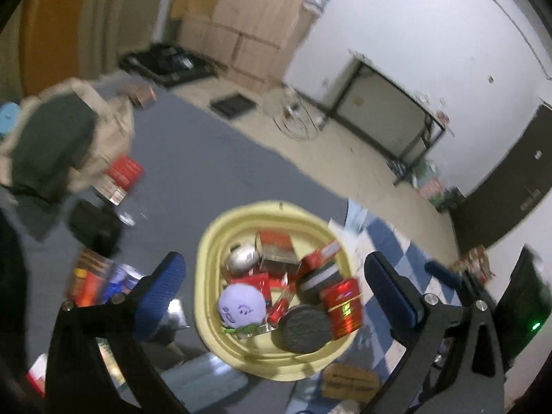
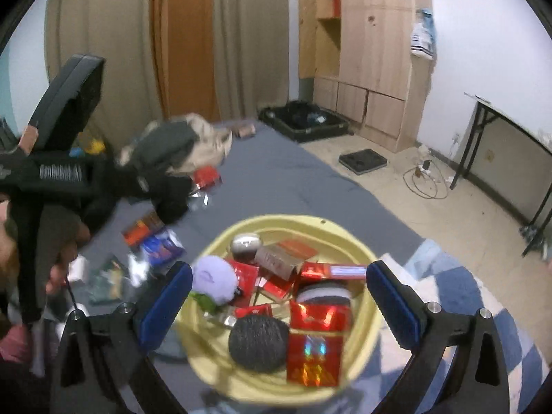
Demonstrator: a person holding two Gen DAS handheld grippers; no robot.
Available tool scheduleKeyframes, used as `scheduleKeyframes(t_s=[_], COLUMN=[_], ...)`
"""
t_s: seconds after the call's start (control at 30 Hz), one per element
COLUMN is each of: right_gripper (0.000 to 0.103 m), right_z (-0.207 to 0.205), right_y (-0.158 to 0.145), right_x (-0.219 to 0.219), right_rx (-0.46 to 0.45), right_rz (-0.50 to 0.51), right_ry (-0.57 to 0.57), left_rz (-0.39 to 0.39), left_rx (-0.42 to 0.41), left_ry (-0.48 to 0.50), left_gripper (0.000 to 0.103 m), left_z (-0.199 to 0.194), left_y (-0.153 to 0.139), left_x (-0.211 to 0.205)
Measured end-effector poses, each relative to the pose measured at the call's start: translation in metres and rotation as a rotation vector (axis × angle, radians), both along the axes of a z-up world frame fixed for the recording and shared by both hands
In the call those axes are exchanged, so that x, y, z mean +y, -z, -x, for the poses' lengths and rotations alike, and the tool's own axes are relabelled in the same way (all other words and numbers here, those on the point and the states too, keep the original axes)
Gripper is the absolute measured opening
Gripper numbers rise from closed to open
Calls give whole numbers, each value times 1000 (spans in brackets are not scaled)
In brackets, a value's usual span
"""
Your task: Organize rigid objects
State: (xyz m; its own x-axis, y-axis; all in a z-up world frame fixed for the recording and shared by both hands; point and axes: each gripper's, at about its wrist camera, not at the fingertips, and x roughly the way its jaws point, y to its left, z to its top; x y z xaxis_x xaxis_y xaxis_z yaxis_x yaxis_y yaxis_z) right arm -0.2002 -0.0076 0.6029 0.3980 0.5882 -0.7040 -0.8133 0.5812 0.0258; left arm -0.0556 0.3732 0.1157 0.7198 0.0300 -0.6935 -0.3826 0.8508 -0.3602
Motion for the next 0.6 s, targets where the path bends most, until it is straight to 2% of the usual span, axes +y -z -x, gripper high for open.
scheduleKeyframes(t_s=[0.1, 0.17, 0.23, 0.3, 0.43, 0.5, 0.6], right_gripper=[103, 103, 103, 103, 103, 103, 103], right_z=[9, 12, 17, 27, 48, 53, 63], right_y=[-24, -38, -50, -56, -60, -64, -73], right_x=[-25, -35, -40, -50, -69, -80, -97], right_rx=[-34, -37, -21, -24, -43, -25, 9], right_rz=[-48, -78, -84, -76, -9, -4, 3], right_ry=[-13, -6, 11, 23, 54, 92, 191], left_rz=[-38, -68, -120, -173, -146, -189, -204], left_rx=[-24, -62, -63, -64, -14, 55, 88], left_ry=[-110, -117, -107, -100, -35, -17, 0], left_gripper=[103, 103, 103, 103, 103, 103, 103], left_z=[22, 36, 40, 45, 57, 69, 98], left_y=[-52, -87, -114, -128, -133, -124, -107], left_x=[-19, -36, -50, -61, -75, -87, -101])
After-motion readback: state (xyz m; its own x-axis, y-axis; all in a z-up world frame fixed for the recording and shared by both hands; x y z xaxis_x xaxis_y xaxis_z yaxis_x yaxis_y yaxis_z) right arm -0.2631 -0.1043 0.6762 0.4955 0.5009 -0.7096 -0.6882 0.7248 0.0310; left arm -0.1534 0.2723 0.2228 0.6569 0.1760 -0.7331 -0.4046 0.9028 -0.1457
